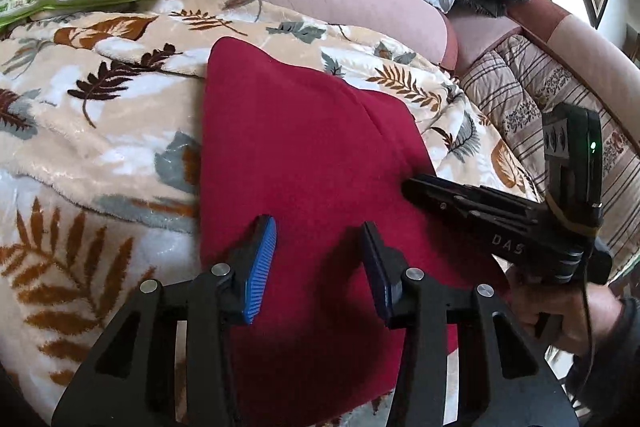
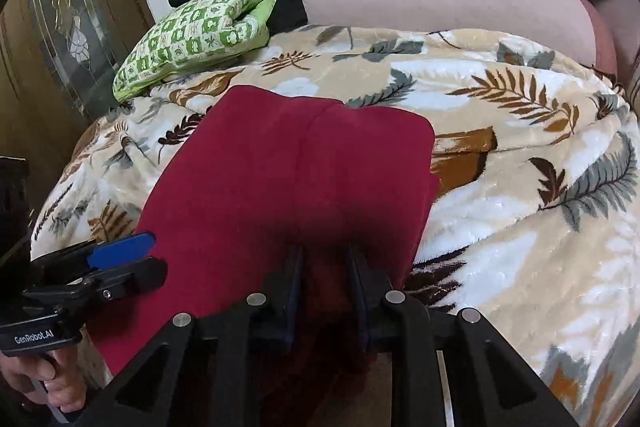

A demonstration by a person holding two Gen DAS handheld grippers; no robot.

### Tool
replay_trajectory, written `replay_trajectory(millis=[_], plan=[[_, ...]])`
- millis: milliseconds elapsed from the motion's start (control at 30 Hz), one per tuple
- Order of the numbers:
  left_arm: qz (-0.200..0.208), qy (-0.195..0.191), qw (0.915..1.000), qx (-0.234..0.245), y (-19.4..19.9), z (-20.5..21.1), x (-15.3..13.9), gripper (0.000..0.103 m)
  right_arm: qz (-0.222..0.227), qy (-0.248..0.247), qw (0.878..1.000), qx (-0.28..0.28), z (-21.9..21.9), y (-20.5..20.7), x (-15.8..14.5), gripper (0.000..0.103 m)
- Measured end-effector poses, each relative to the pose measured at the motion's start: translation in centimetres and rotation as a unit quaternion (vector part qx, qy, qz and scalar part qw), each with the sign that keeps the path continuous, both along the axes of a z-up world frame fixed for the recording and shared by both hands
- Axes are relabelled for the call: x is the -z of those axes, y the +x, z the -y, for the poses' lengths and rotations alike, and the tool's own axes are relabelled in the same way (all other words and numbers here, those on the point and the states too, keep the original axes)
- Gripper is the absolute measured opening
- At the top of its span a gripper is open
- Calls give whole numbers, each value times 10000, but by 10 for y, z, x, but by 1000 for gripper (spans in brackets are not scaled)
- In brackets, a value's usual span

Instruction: Fold small clothes

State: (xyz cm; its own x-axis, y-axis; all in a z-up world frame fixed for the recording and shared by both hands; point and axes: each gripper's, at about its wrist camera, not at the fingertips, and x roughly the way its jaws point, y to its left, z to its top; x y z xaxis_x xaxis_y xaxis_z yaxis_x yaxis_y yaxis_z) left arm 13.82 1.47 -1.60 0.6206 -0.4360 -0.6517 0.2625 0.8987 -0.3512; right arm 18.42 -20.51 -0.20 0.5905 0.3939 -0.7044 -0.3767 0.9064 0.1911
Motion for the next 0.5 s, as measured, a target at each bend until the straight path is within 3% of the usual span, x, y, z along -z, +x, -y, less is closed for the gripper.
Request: replay_trajectory(millis=[133,300,367,433,500], plan=[[-167,369,9991,97,-3,3,-16,43,-260,-78,9996,114,-2,-7,-24,23],[69,1177,9924,-339,-62,5,-42,45,-69,0,9986,524,2,-78,-62,29],[26,1279,9911,-357,-87,7,-40,69,-28,1,9971,755,5,-116,-70,49],[-152,1206,9923,-241,-111,10,-35,72,-1,22,9954,953,8,-151,-72,62],[-347,1474,9881,-267,-137,18,-20,72,60,175,9930,1164,10,-192,-66,66]])
